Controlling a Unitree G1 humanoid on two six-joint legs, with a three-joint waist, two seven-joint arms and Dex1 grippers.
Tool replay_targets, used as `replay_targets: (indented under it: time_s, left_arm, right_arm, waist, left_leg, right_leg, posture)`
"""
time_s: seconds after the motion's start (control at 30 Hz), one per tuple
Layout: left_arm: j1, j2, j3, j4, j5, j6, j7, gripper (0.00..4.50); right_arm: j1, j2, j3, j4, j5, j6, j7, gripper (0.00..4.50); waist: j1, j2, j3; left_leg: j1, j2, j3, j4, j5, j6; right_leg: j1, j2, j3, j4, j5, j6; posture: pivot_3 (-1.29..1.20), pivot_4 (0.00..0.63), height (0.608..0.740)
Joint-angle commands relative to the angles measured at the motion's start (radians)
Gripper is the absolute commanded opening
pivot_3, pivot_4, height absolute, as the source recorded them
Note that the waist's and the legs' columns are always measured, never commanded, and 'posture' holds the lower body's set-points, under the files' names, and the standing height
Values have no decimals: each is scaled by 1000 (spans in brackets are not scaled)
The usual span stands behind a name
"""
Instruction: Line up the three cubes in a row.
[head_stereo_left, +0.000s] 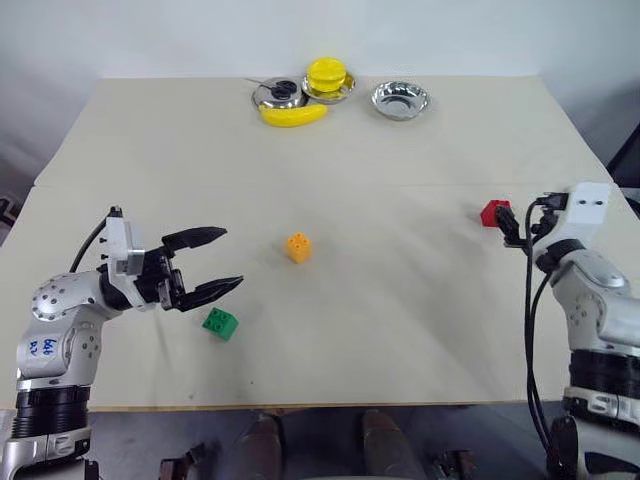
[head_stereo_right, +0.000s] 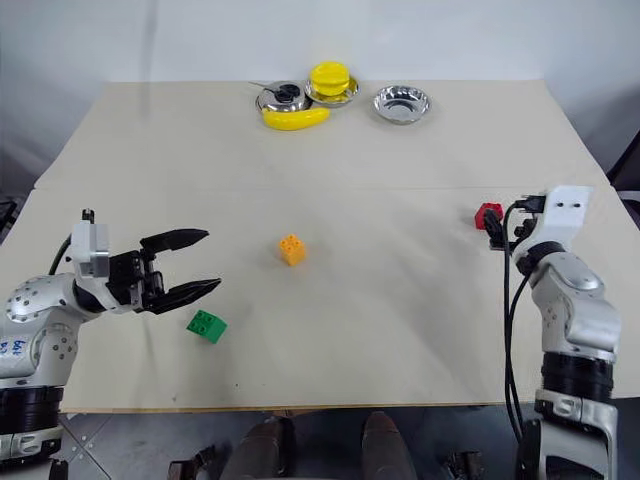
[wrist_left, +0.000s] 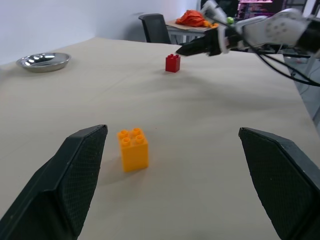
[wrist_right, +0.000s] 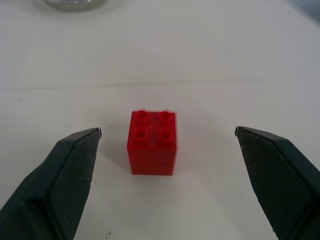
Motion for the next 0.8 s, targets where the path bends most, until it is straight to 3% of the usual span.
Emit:
replay_targets:
  time_s: [0.03,0.27,0.4,0.6,0.67,0.8]
  left_arm:
    - [4,0,5,-39,-7,-4,4,4470]
    - [15,-1,12,-38,-5,-8,15,4470]
    - [14,1,8,-47,-5,-2,22,4500]
    - [19,7,17,-41,-5,-6,24,4500]
    - [21,7,19,-37,-6,-8,20,4500]
    - [33,16,14,-44,-11,0,-1,4500]
  right_arm:
    - [-69,-22,17,83,-27,26,8,4500]
    - [-158,-1,59,276,-91,-146,45,4500]
    - [-194,3,58,359,-106,-194,59,3697]
    - [-206,-6,60,371,-110,-213,103,1647]
    - [-199,-22,68,353,-96,-210,178,1491]
    - [-142,-78,128,232,-37,-229,503,1491]
  waist:
    - [-1,0,0]
    - [-3,0,0]
    - [-4,0,0]
    - [-4,0,0]
    - [-4,0,0]
    - [-4,0,0]
  left_leg:
    - [0,0,0,0,0,0]
    - [0,0,0,-1,1,-3]
    - [0,0,0,0,1,-3]
    - [0,0,0,0,2,-3]
    - [0,0,0,0,2,-3]
    - [0,0,0,-1,2,-3]
  right_leg:
    - [0,0,0,0,0,0]
    - [-1,0,0,0,0,0]
    - [-1,0,0,-1,0,0]
    - [-1,0,0,0,0,0]
    - [-1,0,0,0,0,0]
    - [-1,0,0,-1,0,0]
  posture:
    - [0,150,740]
    - [0,150,740]
    - [0,150,740]
    - [0,150,740]
    - [0,150,740]
    - [0,150,740]
